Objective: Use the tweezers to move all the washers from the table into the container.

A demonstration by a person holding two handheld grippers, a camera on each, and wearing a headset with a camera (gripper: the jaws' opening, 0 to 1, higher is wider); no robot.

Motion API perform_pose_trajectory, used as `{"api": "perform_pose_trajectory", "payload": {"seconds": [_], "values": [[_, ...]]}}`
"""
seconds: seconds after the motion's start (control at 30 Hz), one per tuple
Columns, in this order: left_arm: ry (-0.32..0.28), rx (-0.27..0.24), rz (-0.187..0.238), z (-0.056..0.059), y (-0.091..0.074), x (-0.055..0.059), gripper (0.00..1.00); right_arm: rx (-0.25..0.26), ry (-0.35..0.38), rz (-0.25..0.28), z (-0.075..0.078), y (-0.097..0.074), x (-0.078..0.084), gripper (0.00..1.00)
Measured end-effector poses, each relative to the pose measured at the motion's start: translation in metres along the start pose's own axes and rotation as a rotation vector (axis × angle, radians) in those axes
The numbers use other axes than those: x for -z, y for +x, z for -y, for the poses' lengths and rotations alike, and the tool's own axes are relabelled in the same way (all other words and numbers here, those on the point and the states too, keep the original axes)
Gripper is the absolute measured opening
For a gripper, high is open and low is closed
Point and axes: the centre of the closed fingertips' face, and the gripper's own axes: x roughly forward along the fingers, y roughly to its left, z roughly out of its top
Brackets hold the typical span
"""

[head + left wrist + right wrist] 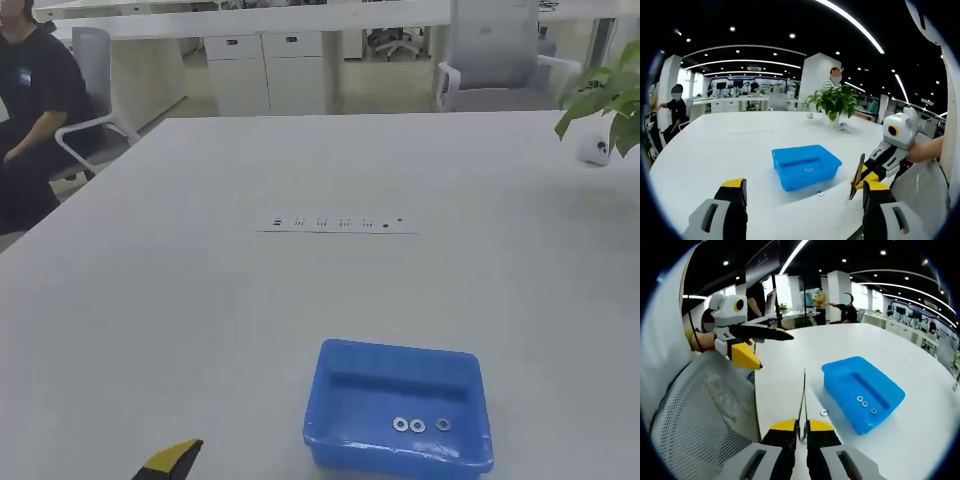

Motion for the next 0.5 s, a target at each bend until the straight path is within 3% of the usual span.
{"api": "perform_pose_trajectory", "payload": {"seconds": [0.37,0.5], "values": [[0.004,0.023,-0.030,0.000,0.003,0.008,0.99,0.085,0.064,0.037,0.029,-0.020,-0.014,0.03],[-0.018,0.011,-0.014,-0.004,0.001,0.006,0.99,0.101,0.062,0.032,0.033,-0.021,-0.016,0.03]]}}
